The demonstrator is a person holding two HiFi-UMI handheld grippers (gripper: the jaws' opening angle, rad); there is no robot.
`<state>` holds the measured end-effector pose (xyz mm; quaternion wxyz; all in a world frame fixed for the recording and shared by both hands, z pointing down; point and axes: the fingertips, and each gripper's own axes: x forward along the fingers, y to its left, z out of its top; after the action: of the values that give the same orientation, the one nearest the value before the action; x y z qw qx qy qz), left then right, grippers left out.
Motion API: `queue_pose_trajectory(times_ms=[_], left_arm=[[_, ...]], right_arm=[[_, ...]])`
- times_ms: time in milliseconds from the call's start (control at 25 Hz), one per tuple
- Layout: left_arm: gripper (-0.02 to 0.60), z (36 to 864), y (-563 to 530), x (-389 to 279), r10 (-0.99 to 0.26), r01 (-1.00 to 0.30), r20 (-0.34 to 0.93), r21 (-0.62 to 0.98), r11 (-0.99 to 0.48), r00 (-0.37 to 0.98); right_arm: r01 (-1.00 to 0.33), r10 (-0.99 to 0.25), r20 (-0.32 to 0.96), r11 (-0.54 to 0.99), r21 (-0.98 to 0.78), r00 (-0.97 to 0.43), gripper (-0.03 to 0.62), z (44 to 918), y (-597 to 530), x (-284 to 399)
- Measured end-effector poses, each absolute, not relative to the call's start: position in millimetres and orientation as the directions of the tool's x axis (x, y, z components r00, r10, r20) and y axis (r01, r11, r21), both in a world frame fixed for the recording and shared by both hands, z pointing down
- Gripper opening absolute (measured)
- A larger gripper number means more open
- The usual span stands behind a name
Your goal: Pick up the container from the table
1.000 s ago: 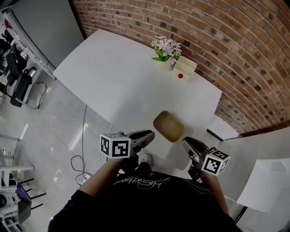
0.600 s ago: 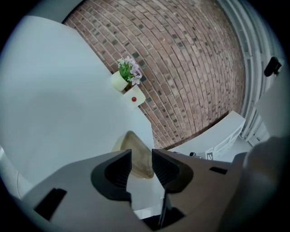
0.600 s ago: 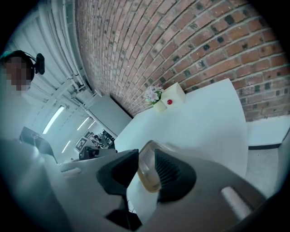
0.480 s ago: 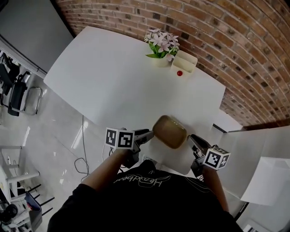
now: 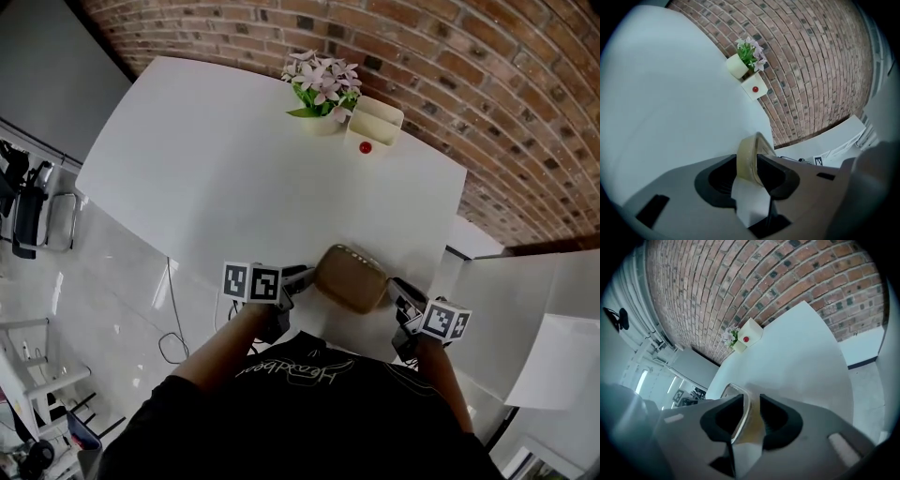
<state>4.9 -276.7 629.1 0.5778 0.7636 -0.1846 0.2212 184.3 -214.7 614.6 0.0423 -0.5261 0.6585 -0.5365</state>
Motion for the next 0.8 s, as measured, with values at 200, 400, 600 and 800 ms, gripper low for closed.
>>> queue_pose_trajectory(times_ms=[200, 400, 600, 800], left_arm=[[0.120, 637.8, -275.7, 10.8, 0.000, -0.538, 0.556, 0.804, -0.253, 0.831], [0.118, 637.6, -275.4, 11.7, 0.005, -0.520, 0.534, 0.825, -0.223, 0.845], [0.112, 635.7, -273.9, 11.7, 0.007, -0.517, 0.529, 0.831, -0.206, 0.848], [0.071, 632.9, -274.3, 14.6, 0.011, -0.517, 0.532, 0.827, -0.220, 0.847]], right_arm=[[-0.609, -0.737, 0.508, -0.166, -0.776, -0.446, 0.100, 622.8, -216.7, 182.5], [-0.557, -0.750, 0.478, -0.177, -0.811, -0.458, 0.094, 625.6, -216.2, 182.3], [-0.501, -0.761, 0.445, -0.184, -0.846, -0.472, 0.067, 623.7, -216.0, 179.8], [-0.486, -0.759, 0.467, -0.229, -0.844, -0.454, 0.063, 625.2, -212.9, 179.9]])
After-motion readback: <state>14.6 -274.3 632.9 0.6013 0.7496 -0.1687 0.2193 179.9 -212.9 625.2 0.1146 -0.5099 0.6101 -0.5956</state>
